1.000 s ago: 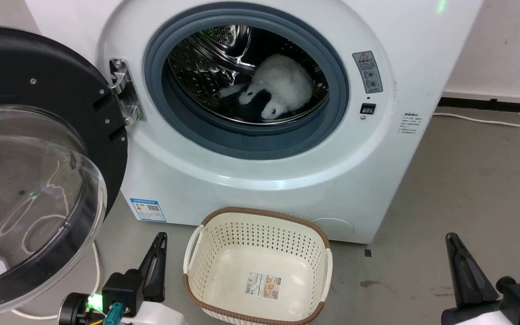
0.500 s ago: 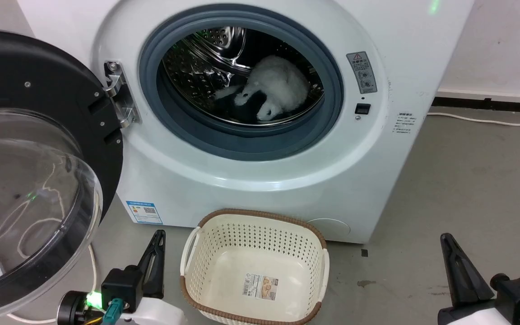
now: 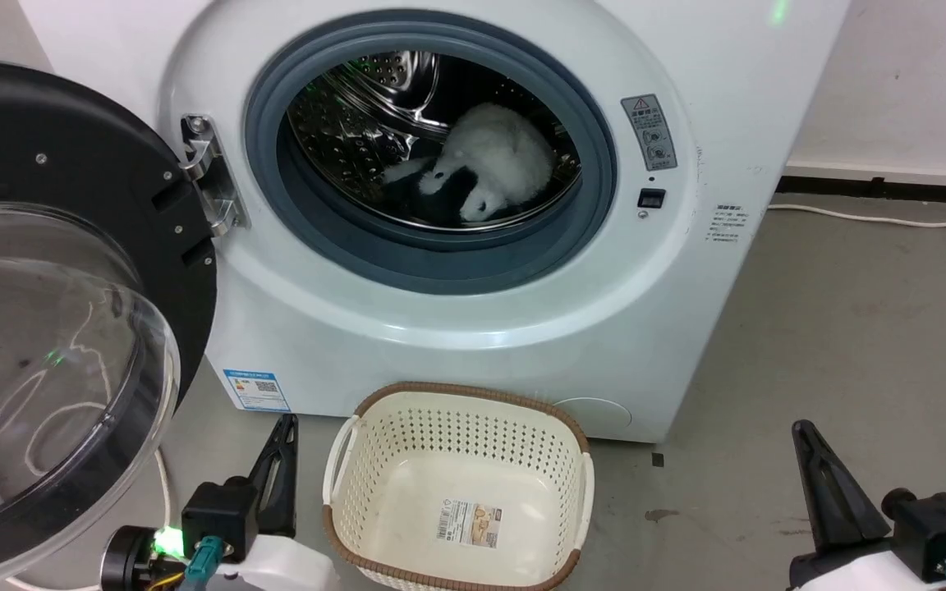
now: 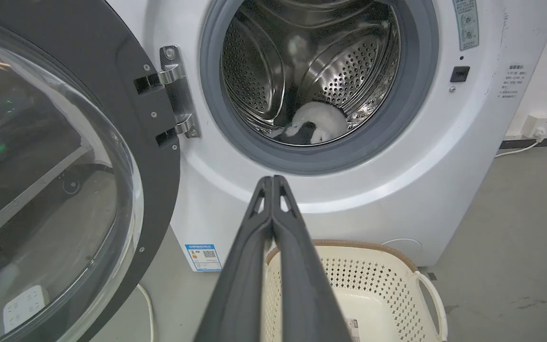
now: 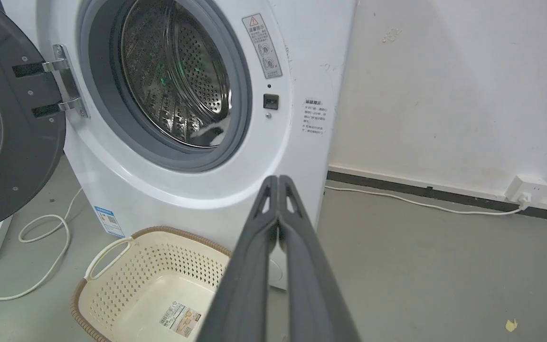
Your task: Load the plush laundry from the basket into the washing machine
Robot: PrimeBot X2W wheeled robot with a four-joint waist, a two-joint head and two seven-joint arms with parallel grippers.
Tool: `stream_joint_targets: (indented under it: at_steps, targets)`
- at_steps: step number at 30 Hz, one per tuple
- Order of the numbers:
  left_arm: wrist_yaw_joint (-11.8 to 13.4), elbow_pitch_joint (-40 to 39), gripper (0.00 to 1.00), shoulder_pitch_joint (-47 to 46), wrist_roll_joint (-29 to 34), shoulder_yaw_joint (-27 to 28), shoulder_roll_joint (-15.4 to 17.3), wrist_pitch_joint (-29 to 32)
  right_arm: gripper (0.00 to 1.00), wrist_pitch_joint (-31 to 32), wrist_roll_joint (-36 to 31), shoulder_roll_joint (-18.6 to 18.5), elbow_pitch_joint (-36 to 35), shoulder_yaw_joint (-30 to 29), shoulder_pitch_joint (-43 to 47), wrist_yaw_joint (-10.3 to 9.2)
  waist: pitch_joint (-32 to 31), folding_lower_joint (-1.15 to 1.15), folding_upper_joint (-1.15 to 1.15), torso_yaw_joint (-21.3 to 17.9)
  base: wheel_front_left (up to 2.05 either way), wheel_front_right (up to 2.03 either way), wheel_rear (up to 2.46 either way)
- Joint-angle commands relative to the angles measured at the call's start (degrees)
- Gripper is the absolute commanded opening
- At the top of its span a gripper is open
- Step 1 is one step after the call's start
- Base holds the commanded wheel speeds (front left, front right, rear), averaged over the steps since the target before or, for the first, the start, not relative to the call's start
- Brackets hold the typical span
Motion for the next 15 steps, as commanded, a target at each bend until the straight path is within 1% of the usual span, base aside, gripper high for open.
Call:
stream_joint_targets:
  at_steps: [1,15]
  targets:
    - [-0.24,-0.49,0.00,0.25,0.63,0.48,-0.19,0.41,0.00,0.40,-0.20,-0.02,0.04,0.30,-0.73,-0.02,-0.03,0.00,0.00,-0.09,0.00,0.00,0.00]
    - [-0.35,-1.63,0.00,0.35,1.48,1.53,-0.83,2.28,0.00,2.28,-0.33,-0.03,0.06,1.05,-1.40,-0.03,-0.24,-0.01,0.00,-0.83,0.00,0.00,0.00]
